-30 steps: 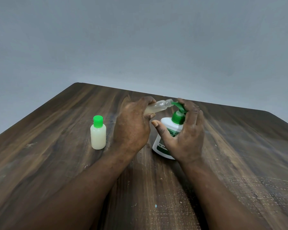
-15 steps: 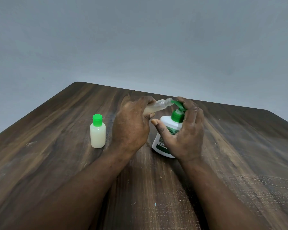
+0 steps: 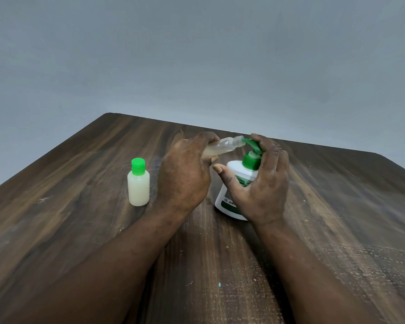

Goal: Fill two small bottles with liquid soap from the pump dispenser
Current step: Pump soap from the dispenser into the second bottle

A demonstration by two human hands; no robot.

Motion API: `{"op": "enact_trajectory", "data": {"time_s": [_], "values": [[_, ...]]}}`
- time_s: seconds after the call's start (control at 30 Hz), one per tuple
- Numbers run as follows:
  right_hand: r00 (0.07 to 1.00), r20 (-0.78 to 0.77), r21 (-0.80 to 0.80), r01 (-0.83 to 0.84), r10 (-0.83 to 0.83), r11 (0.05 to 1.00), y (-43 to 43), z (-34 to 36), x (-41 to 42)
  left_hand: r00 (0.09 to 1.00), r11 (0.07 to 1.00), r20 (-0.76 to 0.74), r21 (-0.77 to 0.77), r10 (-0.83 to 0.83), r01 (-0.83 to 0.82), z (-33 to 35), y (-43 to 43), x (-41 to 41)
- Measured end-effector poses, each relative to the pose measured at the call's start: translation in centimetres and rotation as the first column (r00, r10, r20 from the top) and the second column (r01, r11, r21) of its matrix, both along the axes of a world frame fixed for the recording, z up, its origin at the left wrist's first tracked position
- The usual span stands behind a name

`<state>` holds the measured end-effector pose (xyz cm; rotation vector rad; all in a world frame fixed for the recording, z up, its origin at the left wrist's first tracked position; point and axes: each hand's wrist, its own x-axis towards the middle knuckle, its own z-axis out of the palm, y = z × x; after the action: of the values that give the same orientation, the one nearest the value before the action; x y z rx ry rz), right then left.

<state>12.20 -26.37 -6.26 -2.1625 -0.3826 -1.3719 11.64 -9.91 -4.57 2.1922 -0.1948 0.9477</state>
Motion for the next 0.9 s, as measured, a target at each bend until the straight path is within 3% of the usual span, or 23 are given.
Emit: {"op": "enact_trajectory", "data": {"time_s": [0.9], "values": [[1.000, 0.016, -0.002, 0.017, -0.017, 1.000, 0.00, -0.23, 0.26, 1.000, 1.000, -0.001, 0.000, -0.010, 0.010, -0.25, 0.16, 0.11]]}}
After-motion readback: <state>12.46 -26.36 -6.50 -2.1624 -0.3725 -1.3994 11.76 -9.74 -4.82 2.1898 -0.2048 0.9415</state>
